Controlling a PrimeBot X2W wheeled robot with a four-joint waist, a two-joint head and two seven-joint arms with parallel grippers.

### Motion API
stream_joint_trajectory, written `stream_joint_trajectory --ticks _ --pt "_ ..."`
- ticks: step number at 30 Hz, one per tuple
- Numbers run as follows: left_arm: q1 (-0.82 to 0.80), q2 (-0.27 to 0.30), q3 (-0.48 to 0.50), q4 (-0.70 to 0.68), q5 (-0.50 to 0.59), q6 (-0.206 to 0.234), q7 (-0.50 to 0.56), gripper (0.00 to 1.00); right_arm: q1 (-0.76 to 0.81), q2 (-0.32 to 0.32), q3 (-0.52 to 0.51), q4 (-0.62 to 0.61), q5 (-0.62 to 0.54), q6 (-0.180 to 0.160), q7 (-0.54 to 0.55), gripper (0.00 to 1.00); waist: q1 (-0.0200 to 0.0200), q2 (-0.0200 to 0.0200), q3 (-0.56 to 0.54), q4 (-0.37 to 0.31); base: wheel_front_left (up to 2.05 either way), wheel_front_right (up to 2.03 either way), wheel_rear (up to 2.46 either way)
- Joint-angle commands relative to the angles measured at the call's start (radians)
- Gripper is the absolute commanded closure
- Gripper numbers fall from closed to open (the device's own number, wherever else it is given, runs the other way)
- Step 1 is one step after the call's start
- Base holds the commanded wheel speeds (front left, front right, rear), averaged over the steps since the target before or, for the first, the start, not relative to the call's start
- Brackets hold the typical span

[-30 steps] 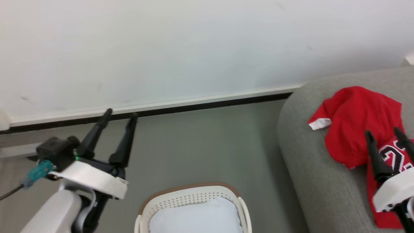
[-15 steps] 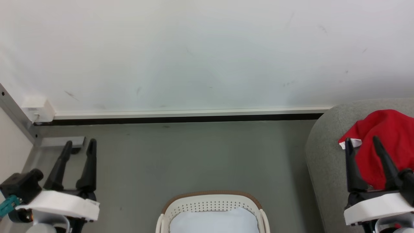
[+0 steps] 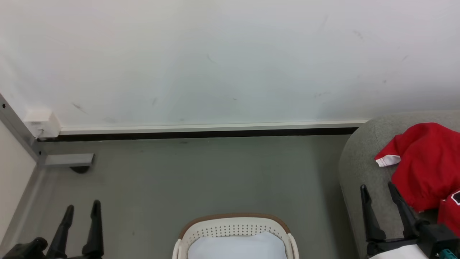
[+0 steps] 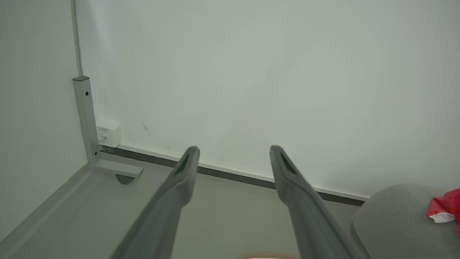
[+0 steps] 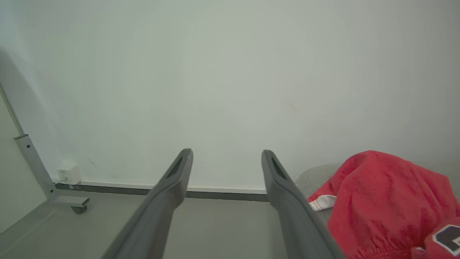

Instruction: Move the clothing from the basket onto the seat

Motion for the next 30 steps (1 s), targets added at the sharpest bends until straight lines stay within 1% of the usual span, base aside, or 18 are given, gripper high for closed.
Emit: stream_joint_trajectory --ticks 1,6,11,27,28,30 --pt "0.023 -0.018 0.016 0.000 0.037 -0.012 0.000 0.00 0.013 -0.003 -0.010 0.016 0.027 -0.003 -0.014 0.00 0.0001 -0.0001 0.001 -0.007 0.00 0.00 0.00" --pt "0.036 -0.044 0.040 0.001 0.072 -0.025 0.000 0.00 0.007 -0.004 -0.008 0.015 0.030 -0.003 -0.019 0.00 0.0001 -0.0001 0.002 -0.012 0.00 0.00 0.00" --pt "0.026 -0.053 0.055 0.002 0.095 -0.029 0.000 0.00 -0.026 -0.003 0.017 0.013 0.030 -0.003 -0.019 0.00 0.0001 -0.0001 0.000 -0.021 0.00 0.00 0.00" --pt "0.009 -0.028 0.015 -0.019 0.069 -0.028 0.000 0.00 -0.036 -0.003 0.051 0.023 0.062 -0.003 -0.018 0.00 0.0001 -0.0001 0.002 -0.019 0.00 0.00 0.00" --pt "0.013 -0.036 0.013 -0.014 0.074 -0.029 0.001 1.00 -0.027 0.000 0.049 0.022 0.056 0.000 -0.016 1.00 0.0001 -0.0001 0.002 -0.019 0.00 0.00 0.00" --pt "0.019 -0.047 0.011 0.004 0.071 -0.029 0.002 1.00 -0.013 0.003 0.050 0.038 0.058 0.000 -0.015 1.00 0.0001 -0.0001 0.002 -0.019 0.00 0.00 0.00"
